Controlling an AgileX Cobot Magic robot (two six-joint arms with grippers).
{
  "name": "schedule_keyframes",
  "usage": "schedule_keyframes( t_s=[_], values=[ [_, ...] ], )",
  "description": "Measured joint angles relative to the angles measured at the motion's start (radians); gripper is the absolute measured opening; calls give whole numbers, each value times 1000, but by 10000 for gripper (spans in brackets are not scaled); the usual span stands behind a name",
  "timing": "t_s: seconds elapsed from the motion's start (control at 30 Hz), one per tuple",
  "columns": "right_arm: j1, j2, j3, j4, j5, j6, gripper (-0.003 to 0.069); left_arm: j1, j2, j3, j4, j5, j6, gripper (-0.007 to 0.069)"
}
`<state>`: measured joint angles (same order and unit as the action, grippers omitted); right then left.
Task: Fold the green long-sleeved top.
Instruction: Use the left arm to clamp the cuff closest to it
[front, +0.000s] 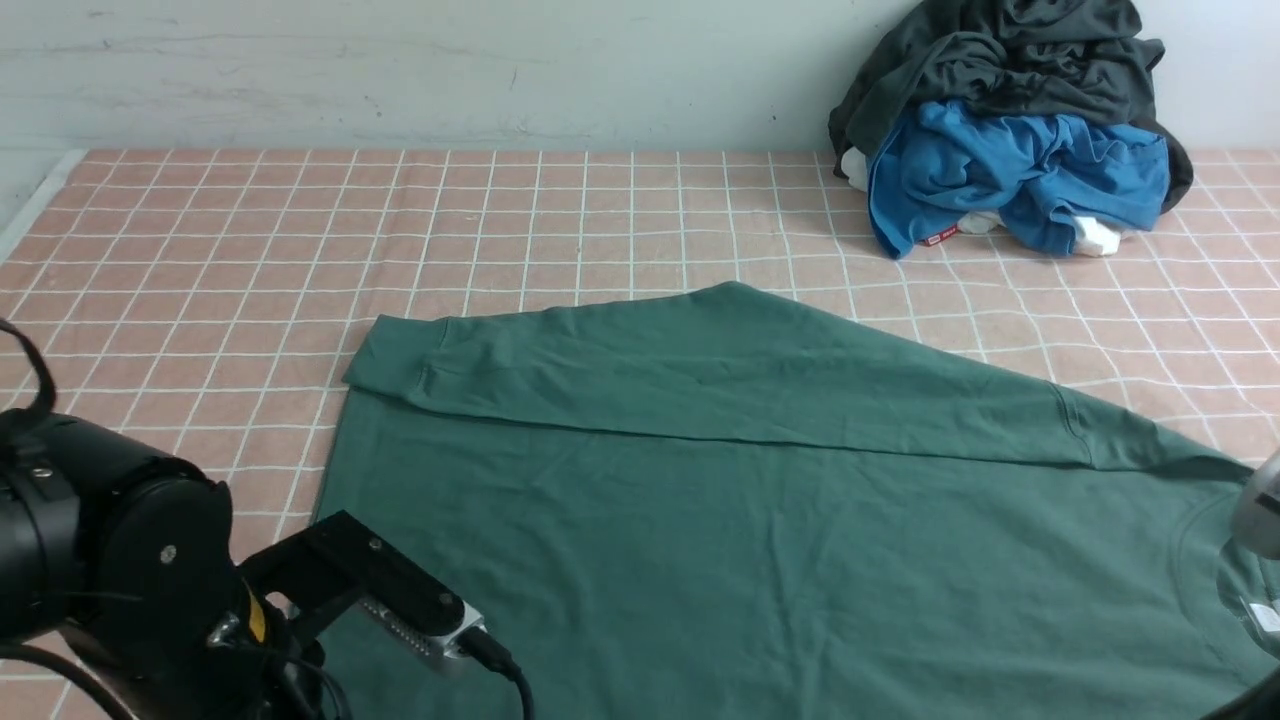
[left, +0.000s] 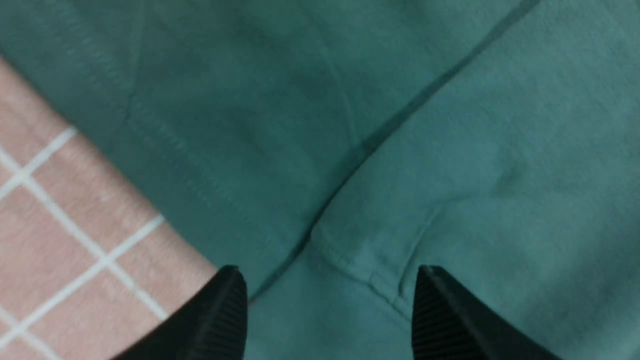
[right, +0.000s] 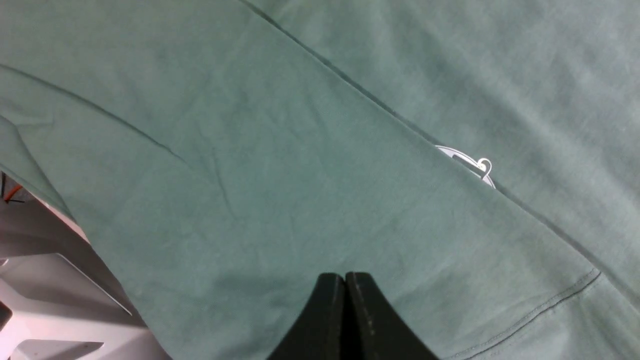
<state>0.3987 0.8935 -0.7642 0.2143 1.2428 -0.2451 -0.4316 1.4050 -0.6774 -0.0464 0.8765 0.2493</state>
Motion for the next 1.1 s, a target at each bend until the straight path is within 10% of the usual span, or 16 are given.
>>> schedule_keyframes(
  t_s=[0.37,0.8,1.1],
  values=[
    [36,0,0,11,1,0,-14,0,137,0,-41,-18,52,398],
    [40,-1,0,12,1,-8,-14,0,152,0,-78,-42,107,54],
    [41,-1,0,12,1,-10,-14,0,128,-134,-76,95,108,27]
  ],
)
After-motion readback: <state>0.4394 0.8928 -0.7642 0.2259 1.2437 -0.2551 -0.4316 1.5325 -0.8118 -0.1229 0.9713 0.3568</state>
